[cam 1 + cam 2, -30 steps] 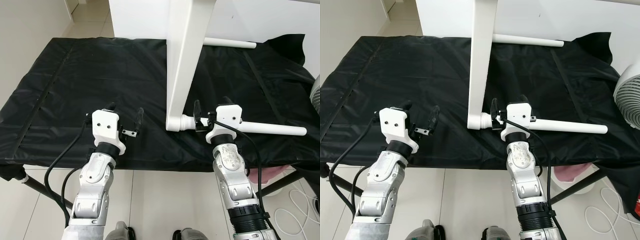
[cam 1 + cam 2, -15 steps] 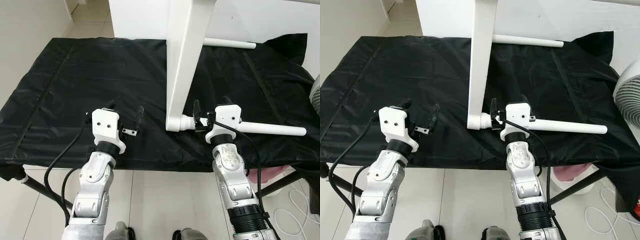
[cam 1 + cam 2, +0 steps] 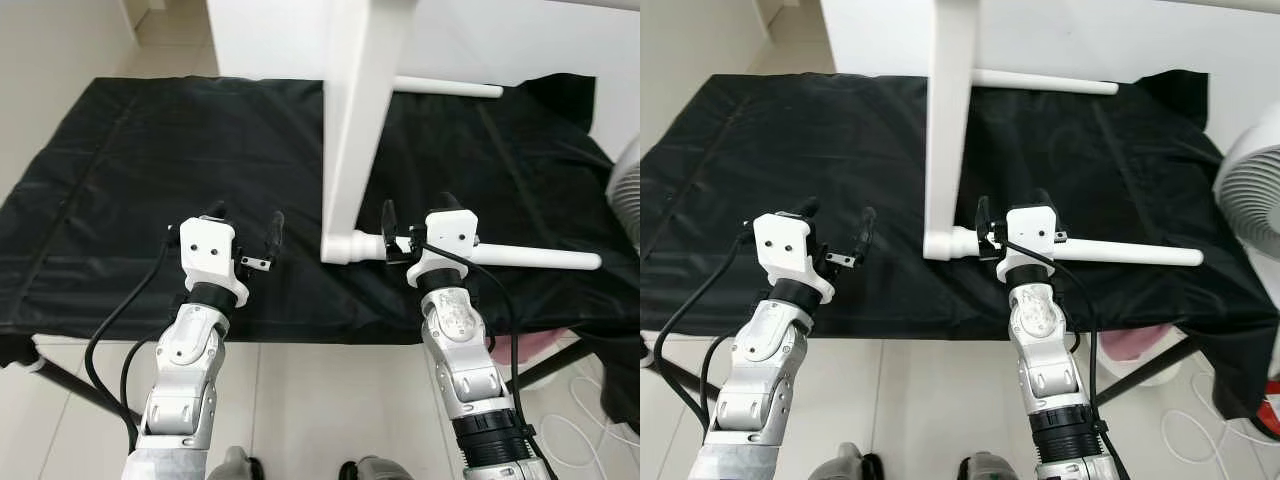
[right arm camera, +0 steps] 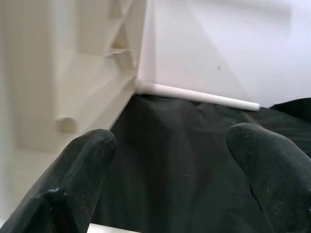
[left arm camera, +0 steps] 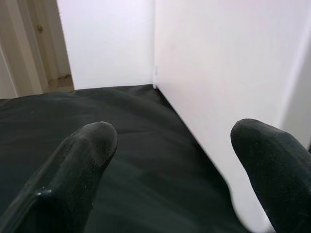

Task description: Building children table

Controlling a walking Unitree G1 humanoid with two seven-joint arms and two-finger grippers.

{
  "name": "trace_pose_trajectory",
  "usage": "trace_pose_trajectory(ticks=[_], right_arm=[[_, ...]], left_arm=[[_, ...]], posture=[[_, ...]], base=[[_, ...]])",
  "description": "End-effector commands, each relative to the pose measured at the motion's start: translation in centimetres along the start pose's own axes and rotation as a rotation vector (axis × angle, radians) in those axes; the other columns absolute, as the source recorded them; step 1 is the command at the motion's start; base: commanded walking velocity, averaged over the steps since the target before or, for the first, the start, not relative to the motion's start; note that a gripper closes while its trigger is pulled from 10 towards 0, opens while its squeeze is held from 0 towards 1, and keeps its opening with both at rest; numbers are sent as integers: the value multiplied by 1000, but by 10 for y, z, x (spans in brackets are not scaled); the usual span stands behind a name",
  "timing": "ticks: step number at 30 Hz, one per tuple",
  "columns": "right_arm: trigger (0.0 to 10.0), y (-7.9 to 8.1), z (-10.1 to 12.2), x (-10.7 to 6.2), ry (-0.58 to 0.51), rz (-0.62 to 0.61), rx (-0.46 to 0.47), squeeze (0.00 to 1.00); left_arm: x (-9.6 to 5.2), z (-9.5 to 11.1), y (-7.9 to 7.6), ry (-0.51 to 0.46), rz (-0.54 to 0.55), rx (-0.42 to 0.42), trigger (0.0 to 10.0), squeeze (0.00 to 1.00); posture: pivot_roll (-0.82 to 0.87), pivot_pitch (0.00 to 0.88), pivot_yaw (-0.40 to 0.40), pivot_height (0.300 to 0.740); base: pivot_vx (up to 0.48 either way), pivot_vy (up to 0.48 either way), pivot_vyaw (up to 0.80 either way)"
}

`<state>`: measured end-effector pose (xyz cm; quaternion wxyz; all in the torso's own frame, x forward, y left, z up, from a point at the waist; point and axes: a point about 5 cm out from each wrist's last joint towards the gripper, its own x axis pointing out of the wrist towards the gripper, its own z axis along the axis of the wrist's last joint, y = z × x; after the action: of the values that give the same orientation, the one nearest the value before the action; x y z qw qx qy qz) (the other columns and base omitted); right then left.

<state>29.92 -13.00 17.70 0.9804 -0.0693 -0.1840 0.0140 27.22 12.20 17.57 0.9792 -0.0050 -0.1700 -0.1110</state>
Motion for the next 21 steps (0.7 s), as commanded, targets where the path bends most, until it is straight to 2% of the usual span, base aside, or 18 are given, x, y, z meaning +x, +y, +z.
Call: trace_pose_trajectory(ticks=[1,9,18,21], right_arm=[[10000,0,-3,-1,7,6,-8,0],[10000,3,-4,-2,10,18,-5,0],[10000,3,-5,-5,15,25,-7,0],[10000,3,-5,-7,19,32,-10,0]], left_arm=[[-1,-1,2,1,58,5,10000,0],[-4,-1,3,5,63,7,10000,0],[-6,0,4,-2,89,-21,10000,0],[-9,2,1,1,49,-17,10000,0]], posture=[[-76,72,10,740],[-69,72,9,740],[-71,70,14,740],[-71,70,14,740]], base=[[0,-394,0],[0,-377,0],[0,0,0],[0,0,0]])
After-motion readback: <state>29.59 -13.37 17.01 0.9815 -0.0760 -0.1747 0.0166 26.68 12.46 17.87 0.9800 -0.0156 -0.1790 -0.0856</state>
